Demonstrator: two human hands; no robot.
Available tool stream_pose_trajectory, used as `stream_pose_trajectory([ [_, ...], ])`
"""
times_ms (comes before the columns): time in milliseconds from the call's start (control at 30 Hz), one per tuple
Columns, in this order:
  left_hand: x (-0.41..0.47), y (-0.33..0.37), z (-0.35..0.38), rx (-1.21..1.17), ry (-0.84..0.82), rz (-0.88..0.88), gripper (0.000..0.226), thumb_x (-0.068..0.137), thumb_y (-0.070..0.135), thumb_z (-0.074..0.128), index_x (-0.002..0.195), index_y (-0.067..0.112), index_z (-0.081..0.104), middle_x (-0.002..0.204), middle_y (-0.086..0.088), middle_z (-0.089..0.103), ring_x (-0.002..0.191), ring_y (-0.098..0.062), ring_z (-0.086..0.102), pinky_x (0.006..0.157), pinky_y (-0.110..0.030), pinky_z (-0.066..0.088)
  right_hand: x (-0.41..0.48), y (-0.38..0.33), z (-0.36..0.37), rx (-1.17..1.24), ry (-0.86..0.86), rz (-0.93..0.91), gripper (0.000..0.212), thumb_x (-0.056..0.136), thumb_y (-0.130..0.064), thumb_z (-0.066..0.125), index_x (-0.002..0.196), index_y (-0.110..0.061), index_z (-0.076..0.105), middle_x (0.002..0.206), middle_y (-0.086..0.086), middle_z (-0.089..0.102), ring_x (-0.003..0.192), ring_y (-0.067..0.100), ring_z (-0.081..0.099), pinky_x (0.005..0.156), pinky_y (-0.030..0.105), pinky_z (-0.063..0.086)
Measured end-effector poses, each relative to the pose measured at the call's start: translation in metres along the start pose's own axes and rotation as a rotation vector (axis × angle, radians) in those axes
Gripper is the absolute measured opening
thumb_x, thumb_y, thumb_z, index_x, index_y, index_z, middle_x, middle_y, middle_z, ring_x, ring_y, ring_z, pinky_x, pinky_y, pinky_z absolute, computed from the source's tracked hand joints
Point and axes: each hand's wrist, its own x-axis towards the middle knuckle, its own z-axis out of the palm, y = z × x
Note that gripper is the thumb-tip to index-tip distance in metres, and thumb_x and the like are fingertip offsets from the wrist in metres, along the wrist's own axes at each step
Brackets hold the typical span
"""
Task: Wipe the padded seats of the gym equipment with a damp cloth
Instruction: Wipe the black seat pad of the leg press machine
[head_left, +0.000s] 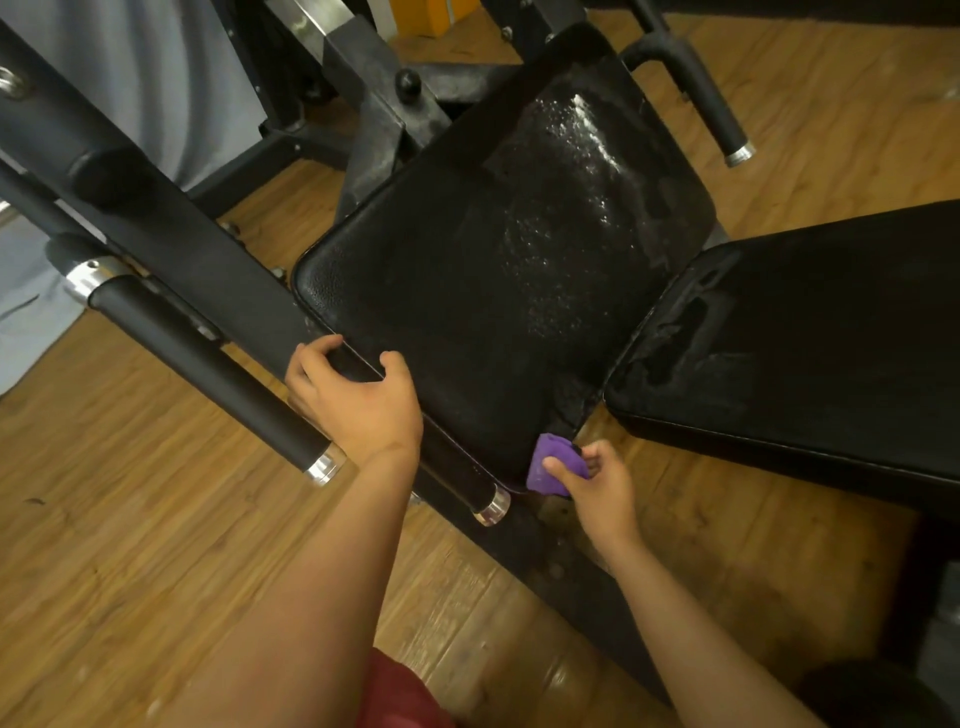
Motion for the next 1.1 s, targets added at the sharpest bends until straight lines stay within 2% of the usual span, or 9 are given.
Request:
stream_pose_trajectory([
  [167, 0.001, -0.001, 0.001, 0.009, 0.015, 0.029, 0.037, 0.073, 0.020, 0.065, 0.109, 0.011, 0.056, 0.126, -0.013, 0.050, 0.126, -0.030, 0.040, 0.106, -0.046, 0.032, 0.017, -0.001, -0.001, 0.125, 0.213, 0.131, 0.030, 0.081, -0.018, 0.074, 0.101, -0.004, 0.057, 0.090, 0.007, 0.061, 0.081, 0.018, 0.060, 0.059, 0.015, 0.040],
  [300, 0.001, -0.001, 0.001, 0.005, 0.014, 0.022, 0.037, 0.074, 0.020, 0.064, 0.109, 0.011, 0.056, 0.127, -0.013, 0.049, 0.126, -0.031, 0.040, 0.106, -0.044, 0.031, 0.017, -0.021, 0.022, 0.285, 0.255, 0.185, 0.020, 0.081, -0.017, 0.073, 0.094, -0.010, 0.059, 0.088, 0.000, 0.062, 0.081, 0.012, 0.061, 0.063, 0.016, 0.043],
  [467, 0.000, 0.001, 0.000, -0.001, 0.008, 0.009, 0.037, 0.074, 0.019, 0.064, 0.109, 0.009, 0.055, 0.127, -0.013, 0.049, 0.123, -0.030, 0.041, 0.105, -0.039, 0.031, 0.018, -0.036, 0.035, 0.348, 0.332, 0.206, 0.021, 0.080, -0.018, 0.075, 0.081, -0.020, 0.054, 0.081, -0.005, 0.058, 0.076, 0.010, 0.059, 0.064, 0.017, 0.046],
  [567, 0.000, 0.001, 0.000, -0.005, 0.001, 0.023, 0.037, 0.074, 0.020, 0.063, 0.109, 0.010, 0.055, 0.127, -0.013, 0.048, 0.125, -0.030, 0.040, 0.105, -0.042, 0.032, 0.011, -0.017, 0.023, 0.403, 0.430, 0.348, 0.020, 0.083, -0.016, 0.072, 0.093, -0.010, 0.055, 0.083, -0.003, 0.057, 0.080, 0.015, 0.059, 0.065, 0.020, 0.045],
  [667, 0.001, -0.001, 0.001, -0.013, -0.009, 0.022, 0.037, 0.074, 0.021, 0.062, 0.109, 0.011, 0.055, 0.127, -0.012, 0.048, 0.125, -0.031, 0.040, 0.105, -0.045, 0.033, 0.000, -0.005, 0.020, 0.365, 0.414, 0.388, 0.027, 0.083, -0.015, 0.071, 0.102, 0.000, 0.060, 0.086, 0.004, 0.061, 0.082, 0.017, 0.061, 0.058, 0.017, 0.042],
  [767, 0.002, -0.003, 0.001, -0.015, -0.011, 0.035, 0.037, 0.074, 0.022, 0.062, 0.108, 0.012, 0.055, 0.126, -0.010, 0.047, 0.125, -0.029, 0.040, 0.105, -0.045, 0.034, -0.009, -0.017, 0.032, 0.398, 0.369, 0.346, 0.017, 0.083, -0.015, 0.071, 0.094, -0.008, 0.060, 0.082, -0.002, 0.061, 0.076, 0.010, 0.060, 0.057, 0.013, 0.041],
  [867, 0.003, -0.003, 0.000, -0.017, -0.011, 0.030, 0.036, 0.073, 0.022, 0.061, 0.107, 0.012, 0.054, 0.126, -0.010, 0.047, 0.124, -0.028, 0.041, 0.104, -0.045, 0.036, -0.005, -0.048, 0.048, 0.318, 0.294, 0.211, 0.015, 0.083, -0.016, 0.072, 0.092, -0.012, 0.059, 0.081, -0.007, 0.059, 0.075, 0.007, 0.059, 0.053, 0.008, 0.042],
  [967, 0.001, -0.002, -0.001, -0.025, -0.009, 0.026, 0.034, 0.075, 0.020, 0.063, 0.108, 0.013, 0.054, 0.130, -0.012, 0.045, 0.128, -0.029, 0.038, 0.106, -0.046, 0.034, 0.014, -0.077, 0.048, 0.170, 0.302, 0.112, 0.018, 0.084, -0.021, 0.071, 0.094, -0.015, 0.057, 0.085, -0.005, 0.060, 0.077, 0.007, 0.059, 0.056, 0.009, 0.039],
  [1100, 0.000, 0.000, 0.000, -0.010, -0.002, 0.024, 0.034, 0.077, 0.019, 0.064, 0.108, 0.011, 0.055, 0.131, -0.013, 0.045, 0.129, -0.029, 0.037, 0.108, -0.038, 0.030, 0.028, -0.078, 0.032, -0.079, 0.318, 0.031, 0.022, 0.087, -0.024, 0.068, 0.104, -0.015, 0.057, 0.093, -0.006, 0.058, 0.085, 0.008, 0.058, 0.058, 0.009, 0.035],
])
